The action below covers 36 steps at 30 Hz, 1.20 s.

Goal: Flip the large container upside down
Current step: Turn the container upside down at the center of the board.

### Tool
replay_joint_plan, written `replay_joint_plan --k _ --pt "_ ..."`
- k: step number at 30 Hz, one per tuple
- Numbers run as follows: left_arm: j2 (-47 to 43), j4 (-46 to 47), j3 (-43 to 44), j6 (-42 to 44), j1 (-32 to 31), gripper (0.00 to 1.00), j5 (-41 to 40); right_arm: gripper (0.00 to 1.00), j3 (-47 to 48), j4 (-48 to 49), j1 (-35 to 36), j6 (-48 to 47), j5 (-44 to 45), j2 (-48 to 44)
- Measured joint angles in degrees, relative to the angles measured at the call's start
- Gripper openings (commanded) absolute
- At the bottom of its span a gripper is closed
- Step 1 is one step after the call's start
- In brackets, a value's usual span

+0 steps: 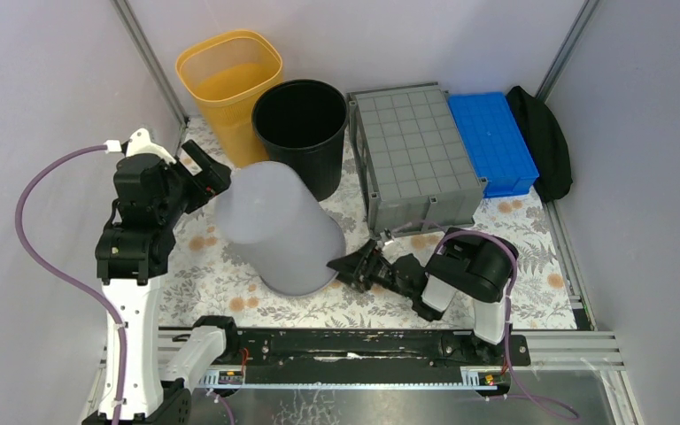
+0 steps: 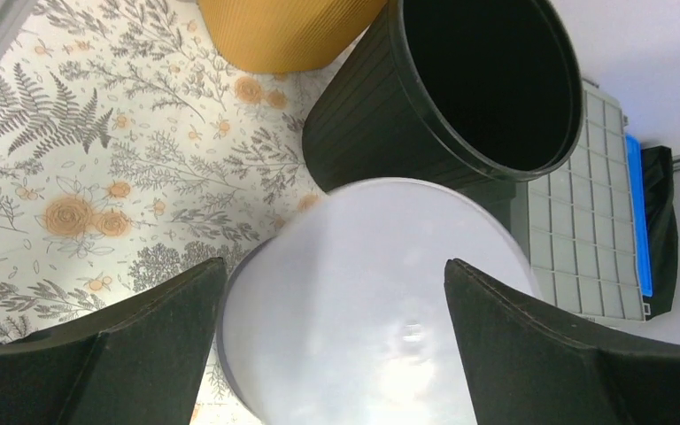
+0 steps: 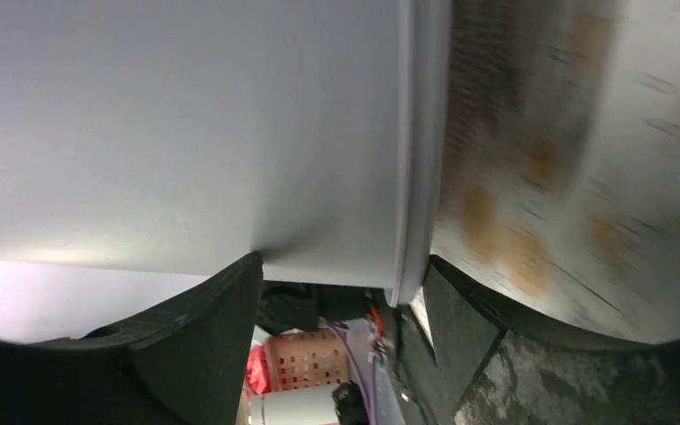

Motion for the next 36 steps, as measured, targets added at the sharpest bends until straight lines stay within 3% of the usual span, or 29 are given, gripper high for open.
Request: replay_joint_plan --k 3,8,11,14,18,23,29,36 --pt "0.0 0.55 -1.86 -0.02 0.0 1.0 0.63 0.82 -5.31 -0.96 0.02 0.46 0.52 -0.22" --pt "-0.13 1.31 -5.22 -0.11 0.0 1.0 1.46 0.85 -12.33 -1.16 0.02 1.51 1.73 -3.85" --pt "-0.26 1.62 -6.73 -0.46 0.0 1.0 2.12 0.85 -14.14 -6.58 0.0 1.22 1.7 -10.32" --pt "-0.24 2.45 -8.31 -0.66 0.0 1.0 2.78 0.91 -13.79 -19.32 0.02 -0.74 1.79 -21.64" --pt "0.66 3.65 -11.17 -0.72 0.0 1.0 4.31 0.93 -7.28 -51.01 0.0 -7.04 4.24 -42.14" --pt "3.28 6.34 -14.99 -1.36 -0.02 1.0 6.58 0.91 3.15 -81.55 0.0 -15.28 7.26 -59.76" --pt "9.18 11.06 -17.03 -2.86 -0.74 0.98 7.28 0.91 12.74 -104.28 0.0 -21.92 9.38 -70.31" --pt "17.05 16.06 -17.31 -3.85 -2.78 0.97 6.6 0.89 20.31 -115.23 0.0 -26.91 10.43 -69.7"
